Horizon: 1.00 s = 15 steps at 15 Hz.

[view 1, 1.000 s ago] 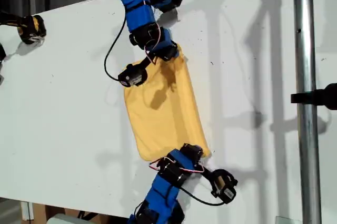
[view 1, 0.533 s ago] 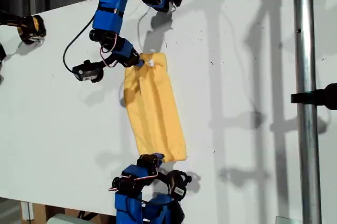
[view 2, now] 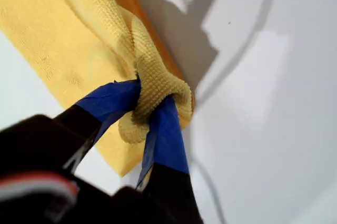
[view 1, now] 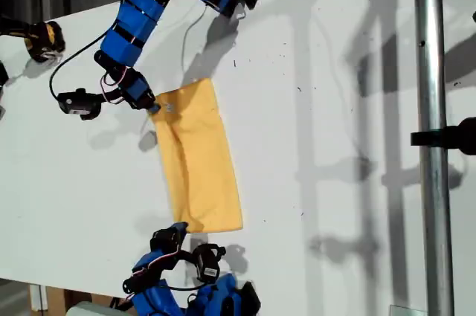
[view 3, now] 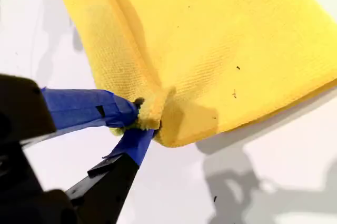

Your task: Grasp corners of a towel and fold twice.

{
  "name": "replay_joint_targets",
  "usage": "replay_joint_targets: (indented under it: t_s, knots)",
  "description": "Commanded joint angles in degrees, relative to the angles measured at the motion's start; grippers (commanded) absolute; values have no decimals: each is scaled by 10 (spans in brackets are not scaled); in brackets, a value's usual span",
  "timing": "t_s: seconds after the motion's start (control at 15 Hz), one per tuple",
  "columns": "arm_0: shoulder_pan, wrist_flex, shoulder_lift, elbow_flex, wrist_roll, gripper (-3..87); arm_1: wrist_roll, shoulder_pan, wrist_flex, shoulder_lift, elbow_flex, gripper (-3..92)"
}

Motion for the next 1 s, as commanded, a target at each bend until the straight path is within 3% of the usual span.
replay_joint_targets:
  t_s: [0.0,0.33,0.73,0.93]
  knots:
    - [-45,-17,18,-43,33,-26,-11,31,-60,9,-50,-1]
    - [-76,-14,47,-57,61,-26,-11,55,-91,56,-56,-1]
    - [68,-38,51,45,-57,-26,36,-26,14,95,80,-1]
    - [127,-78,51,98,-118,-26,62,-51,59,75,101,-1]
